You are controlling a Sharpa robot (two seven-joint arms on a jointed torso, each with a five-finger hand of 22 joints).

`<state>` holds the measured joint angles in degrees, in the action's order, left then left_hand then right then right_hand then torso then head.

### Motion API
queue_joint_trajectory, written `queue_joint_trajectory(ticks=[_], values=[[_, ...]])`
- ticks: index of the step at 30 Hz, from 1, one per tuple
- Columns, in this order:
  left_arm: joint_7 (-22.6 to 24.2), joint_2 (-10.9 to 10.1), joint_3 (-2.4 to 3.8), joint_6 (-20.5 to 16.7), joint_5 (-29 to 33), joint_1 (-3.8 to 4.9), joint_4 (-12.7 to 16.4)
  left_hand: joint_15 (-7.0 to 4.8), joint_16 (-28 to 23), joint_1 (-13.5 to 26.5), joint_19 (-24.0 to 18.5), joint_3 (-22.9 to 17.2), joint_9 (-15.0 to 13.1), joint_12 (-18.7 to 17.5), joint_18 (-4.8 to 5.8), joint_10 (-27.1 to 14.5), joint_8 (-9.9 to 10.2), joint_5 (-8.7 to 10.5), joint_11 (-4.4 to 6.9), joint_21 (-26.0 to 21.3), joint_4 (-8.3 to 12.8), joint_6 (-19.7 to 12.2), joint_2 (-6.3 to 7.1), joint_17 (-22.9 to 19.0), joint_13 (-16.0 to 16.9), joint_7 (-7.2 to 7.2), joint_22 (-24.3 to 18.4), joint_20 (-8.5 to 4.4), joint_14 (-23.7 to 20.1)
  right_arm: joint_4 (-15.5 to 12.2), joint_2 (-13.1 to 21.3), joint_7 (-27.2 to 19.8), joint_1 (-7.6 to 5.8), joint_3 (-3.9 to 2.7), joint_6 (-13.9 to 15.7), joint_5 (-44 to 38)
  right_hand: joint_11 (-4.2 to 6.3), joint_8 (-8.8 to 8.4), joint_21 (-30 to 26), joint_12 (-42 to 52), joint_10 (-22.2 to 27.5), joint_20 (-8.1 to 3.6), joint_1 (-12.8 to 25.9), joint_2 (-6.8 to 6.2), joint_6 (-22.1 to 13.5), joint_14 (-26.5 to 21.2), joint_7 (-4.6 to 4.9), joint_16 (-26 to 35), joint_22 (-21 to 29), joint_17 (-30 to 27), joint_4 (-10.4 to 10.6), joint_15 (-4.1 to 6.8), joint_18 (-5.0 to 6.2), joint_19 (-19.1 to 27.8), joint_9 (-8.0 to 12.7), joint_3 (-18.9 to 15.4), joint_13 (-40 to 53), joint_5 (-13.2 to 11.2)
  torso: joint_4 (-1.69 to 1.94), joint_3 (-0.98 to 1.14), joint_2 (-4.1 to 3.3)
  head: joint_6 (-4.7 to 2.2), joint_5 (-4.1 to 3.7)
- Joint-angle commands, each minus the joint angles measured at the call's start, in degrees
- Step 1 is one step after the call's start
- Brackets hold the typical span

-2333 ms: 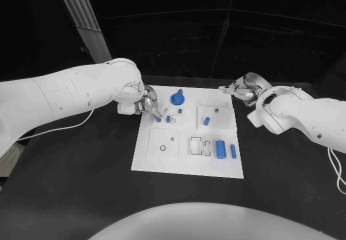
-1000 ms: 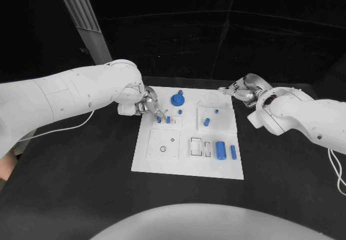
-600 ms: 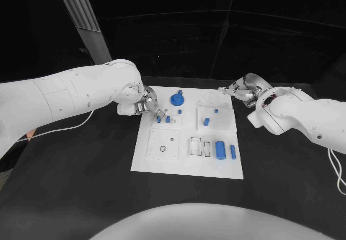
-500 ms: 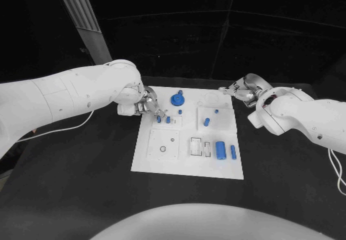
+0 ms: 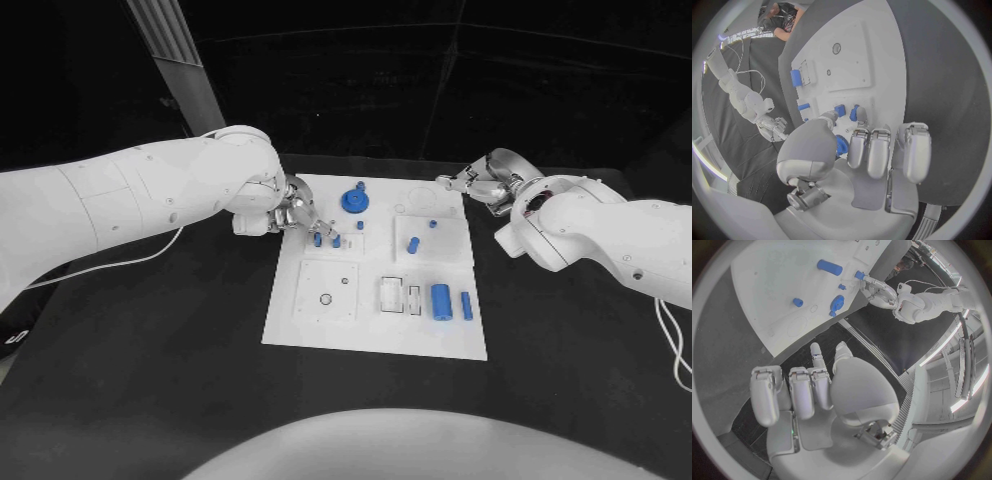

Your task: Assemble the parts on the task board

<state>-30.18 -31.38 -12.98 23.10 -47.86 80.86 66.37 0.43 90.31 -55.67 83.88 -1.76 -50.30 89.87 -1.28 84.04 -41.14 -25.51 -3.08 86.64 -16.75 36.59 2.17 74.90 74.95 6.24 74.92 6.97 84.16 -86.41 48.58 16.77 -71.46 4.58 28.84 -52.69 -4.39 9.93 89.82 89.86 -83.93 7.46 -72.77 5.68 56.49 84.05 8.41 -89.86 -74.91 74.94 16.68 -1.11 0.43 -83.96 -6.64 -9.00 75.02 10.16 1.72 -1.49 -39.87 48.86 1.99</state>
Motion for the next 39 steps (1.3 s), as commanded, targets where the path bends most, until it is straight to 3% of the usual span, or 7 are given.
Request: queue_joint_trajectory(ticks=[1,16,24,28,29,32,39], values=[[-0.44,-0.19,-0.42,-1.23,-2.99,-0.11,0.12,0.12,-0.31,0.17,1.53,0.55,-0.46,0.13,-0.04,5.96,-0.61,0.53,0.06,0.12,-0.03,-0.98,-0.11,15.1,15.05,0.2,13.35,0.26,5.84,0.05,-0.09,-0.26,-0.09,-0.03,-0.33,0.0,0.15,0.28,0.18,0.14,-6.07,-0.31,-0.22,0.44,-0.36,5.95,-0.01,-0.14,-15.09,15.06,-0.01,0.26,-0.43,-6.04,-0.07,-0.29,14.98,0.16,-0.01,-0.02,-0.01,0.04,0.0],[-0.13,0.19,-0.41,-1.63,-3.29,3.09,0.16,0.08,-0.31,-1.25,1.19,1.32,-1.9,0.13,-0.14,5.96,-2.48,0.78,0.11,-0.12,0.04,-2.39,-0.54,15.1,15.05,0.12,13.22,0.21,5.84,0.14,-0.22,-0.24,-0.09,-0.03,-0.34,0.0,0.16,0.32,0.18,0.14,-6.07,-0.31,-0.32,0.54,-0.37,5.95,-0.02,-0.14,-15.09,15.06,-0.03,0.26,-0.43,-6.04,-0.08,-0.37,14.98,0.19,-0.08,0.05,-0.04,-0.09,0.12],[0.64,0.56,-0.41,0.74,-3.3,3.72,-0.27,0.05,-0.31,-1.68,1.46,1.38,-2.07,0.13,-0.06,5.96,-2.88,0.38,0.18,0.06,0.01,-2.26,-0.73,15.1,15.05,0.04,13.32,0.2,5.84,0.13,-0.25,-0.22,-0.09,-0.03,-0.29,0.0,0.16,0.32,0.18,0.14,-6.07,-0.31,-0.32,0.54,-0.37,5.95,-0.02,-0.14,-15.09,15.06,-0.03,0.26,-0.43,-6.04,-0.08,-0.37,14.98,0.19,-0.08,0.01,-0.12,-0.11,0.2],[1.13,0.94,-0.41,2.89,-3.3,3.79,-1.12,-0.13,-0.31,-2.77,1.57,1.49,-2.21,0.13,-0.03,5.96,-3.5,-2.64,0.42,0.14,-0.03,-1.95,-1.17,15.1,15.05,-0.25,13.36,0.09,5.84,0.12,-0.3,-0.2,-0.09,-0.03,-0.29,0.0,0.16,0.32,0.18,0.14,-6.07,-0.31,-0.32,0.54,-0.37,5.95,-0.02,-0.14,-15.09,15.06,-0.03,0.26,-0.43,-6.04,-0.08,-0.37,14.98,0.19,-0.06,0.0,-0.06,0.02,0.15],[1.16,1.15,-0.41,3.76,-3.3,3.8,-1.55,-0.24,-0.31,-3.65,1.58,1.29,-2.13,0.13,-0.03,5.96,-3.54,-4.73,0.56,0.14,-0.02,-1.91,-1.34,15.1,15.05,-0.4,13.36,0.01,5.84,0.12,-0.31,-0.2,-0.09,-0.03,-0.3,0.0,0.16,0.32,0.18,0.14,-6.07,-0.31,-0.32,0.54,-0.37,5.95,-0.02,-0.14,-15.09,15.06,-0.03,0.26,-0.43,-6.04,-0.08,-0.37,14.98,0.19,-0.06,-0.01,-0.04,0.05,0.2],[1.12,1.65,-0.41,5.61,-3.29,3.8,-2.54,-0.41,-0.31,-4.82,1.6,0.97,-1.91,0.13,-0.02,5.96,-3.51,-8.09,0.76,0.16,-0.03,-1.67,-1.43,15.1,15.05,-0.6,13.37,-0.13,5.84,0.13,-0.34,-0.19,-0.09,-0.03,-0.29,0.0,0.16,0.32,0.18,0.14,-6.07,-0.31,-0.32,0.54,-0.37,5.95,-0.02,-0.14,-15.09,15.06,-0.03,0.26,-0.43,-6.04,-0.08,-0.37,14.98,0.19,-0.04,-0.01,-0.06,0.05,0.25],[1.01,3.3,-0.4,10.01,-3.28,3.73,-5.64,-0.65,-0.31,-6.46,1.66,0.42,-1.64,0.13,-0.01,5.96,-3.54,-10.17,1.09,0.18,0.04,-0.84,-1.65,15.1,15.05,-0.98,13.39,-0.33,5.84,0.14,-0.44,-0.18,-0.09,-0.03,-0.31,0.0,0.16,0.32,0.18,0.14,-6.07,-0.31,-0.32,0.54,-0.37,5.95,-0.02,-0.14,-15.09,15.06,-0.03,0.26,-0.43,-6.04,-0.08,-0.37,14.98,0.19,-0.05,0.01,-0.06,0.04,0.3]])
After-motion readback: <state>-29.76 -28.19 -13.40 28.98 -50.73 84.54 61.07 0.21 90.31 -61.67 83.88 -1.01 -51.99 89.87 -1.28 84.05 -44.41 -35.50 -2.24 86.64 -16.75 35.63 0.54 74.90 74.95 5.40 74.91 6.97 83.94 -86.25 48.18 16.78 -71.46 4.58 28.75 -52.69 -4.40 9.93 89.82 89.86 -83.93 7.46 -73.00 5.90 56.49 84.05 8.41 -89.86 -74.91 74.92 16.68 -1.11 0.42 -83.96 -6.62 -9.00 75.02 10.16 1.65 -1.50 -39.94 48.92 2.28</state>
